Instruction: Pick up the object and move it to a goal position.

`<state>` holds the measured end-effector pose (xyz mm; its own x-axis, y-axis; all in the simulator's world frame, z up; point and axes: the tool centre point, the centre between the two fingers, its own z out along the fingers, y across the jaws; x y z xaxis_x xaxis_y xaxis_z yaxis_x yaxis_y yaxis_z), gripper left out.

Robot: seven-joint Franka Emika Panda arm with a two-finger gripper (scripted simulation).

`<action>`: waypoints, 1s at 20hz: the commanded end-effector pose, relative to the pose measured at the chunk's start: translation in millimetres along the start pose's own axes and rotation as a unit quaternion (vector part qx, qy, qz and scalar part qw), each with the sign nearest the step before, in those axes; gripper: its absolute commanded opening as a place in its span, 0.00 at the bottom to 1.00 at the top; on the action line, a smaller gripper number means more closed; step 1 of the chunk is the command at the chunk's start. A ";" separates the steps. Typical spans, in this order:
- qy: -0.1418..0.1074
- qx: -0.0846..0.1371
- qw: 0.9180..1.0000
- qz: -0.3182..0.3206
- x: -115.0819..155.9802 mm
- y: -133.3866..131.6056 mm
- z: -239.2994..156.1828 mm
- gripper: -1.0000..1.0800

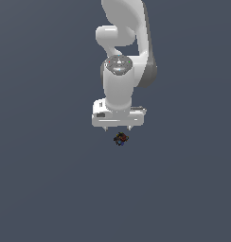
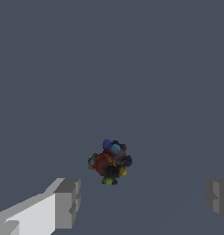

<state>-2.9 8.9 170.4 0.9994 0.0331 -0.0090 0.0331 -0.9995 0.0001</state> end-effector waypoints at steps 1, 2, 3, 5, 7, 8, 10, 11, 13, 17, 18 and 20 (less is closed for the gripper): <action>0.000 0.000 1.000 0.000 0.0 0.0 0.0 0.96; 0.000 0.000 1.000 0.000 0.2 -0.2 -0.1 0.96; 0.000 -0.001 1.000 -0.001 0.6 -1.0 -0.6 0.96; 0.002 -0.002 1.000 -0.005 2.4 -3.8 -2.3 0.96; 0.004 -0.004 1.000 -0.010 5.0 -8.2 -5.0 0.96; 0.005 -0.005 1.000 -0.012 6.1 -10.0 -6.1 0.96; 0.006 -0.006 1.000 -0.015 7.3 -12.0 -7.4 0.96; 0.006 -0.007 1.000 -0.015 7.5 -12.3 -7.6 0.96; 0.005 -0.006 1.000 -0.014 7.1 -11.7 -7.2 0.96; 0.005 -0.006 1.000 -0.008 6.7 -12.2 -5.4 0.96; 0.005 -0.006 1.000 -0.005 6.4 -12.5 -4.4 0.96; 0.005 -0.005 1.000 0.004 5.7 -13.2 -2.0 0.96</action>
<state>2.9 21.7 174.1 0.9993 0.0361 0.0021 0.0361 -0.9993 0.0109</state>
